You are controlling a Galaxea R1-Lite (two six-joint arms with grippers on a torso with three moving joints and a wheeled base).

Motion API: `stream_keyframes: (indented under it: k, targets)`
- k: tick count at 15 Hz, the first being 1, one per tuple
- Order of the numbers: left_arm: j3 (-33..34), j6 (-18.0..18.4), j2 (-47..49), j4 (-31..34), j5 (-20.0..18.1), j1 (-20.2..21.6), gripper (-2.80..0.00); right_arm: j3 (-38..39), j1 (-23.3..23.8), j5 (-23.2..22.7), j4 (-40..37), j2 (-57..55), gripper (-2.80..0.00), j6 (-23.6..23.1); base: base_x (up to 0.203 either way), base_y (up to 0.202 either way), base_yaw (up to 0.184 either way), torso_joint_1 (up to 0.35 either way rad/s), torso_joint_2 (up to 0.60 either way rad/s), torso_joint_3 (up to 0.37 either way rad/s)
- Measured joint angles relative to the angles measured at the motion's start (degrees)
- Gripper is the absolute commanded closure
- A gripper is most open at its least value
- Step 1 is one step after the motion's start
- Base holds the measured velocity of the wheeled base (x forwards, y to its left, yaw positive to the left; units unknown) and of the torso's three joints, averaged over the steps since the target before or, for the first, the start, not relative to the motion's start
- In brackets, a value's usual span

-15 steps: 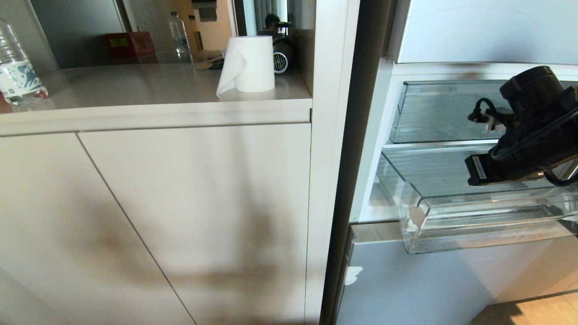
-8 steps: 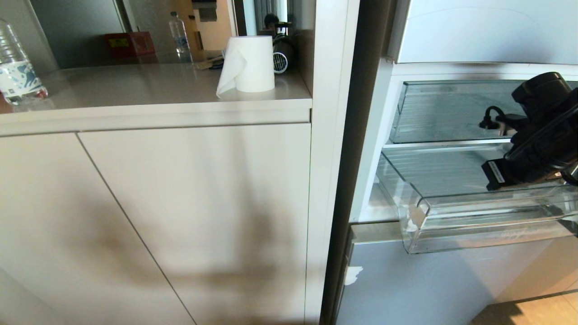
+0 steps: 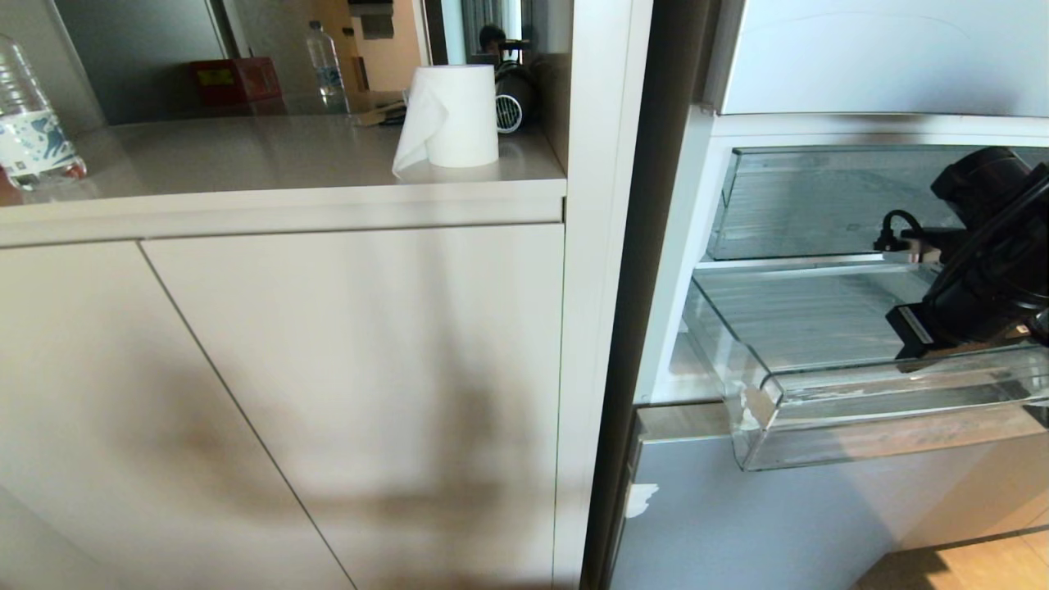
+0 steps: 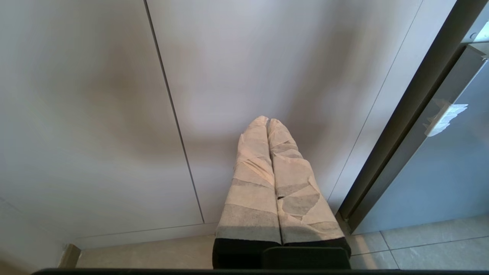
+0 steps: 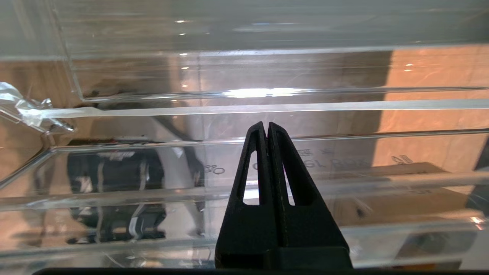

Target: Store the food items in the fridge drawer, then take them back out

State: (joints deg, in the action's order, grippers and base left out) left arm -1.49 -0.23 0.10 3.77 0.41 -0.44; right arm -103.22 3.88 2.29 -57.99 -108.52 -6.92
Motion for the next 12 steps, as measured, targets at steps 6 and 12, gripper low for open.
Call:
stream_keyframes:
  k: [6,12]
  targets:
    - [0.0,0.0,0.0,0.0,-0.01,0.0,0.0,0.89,0.3,-0.21,-2.11,2.57,0.0,0.03,0.0,0.0,0.0,0.005,0.0,0.001]
    - [0.0,0.01,0.0,0.0,-0.01,0.0,0.0,5.19,0.96,-0.28,-2.56,6.22,0.0,0.03,0.0,0.0,0.0,0.0,0.0,0.0]
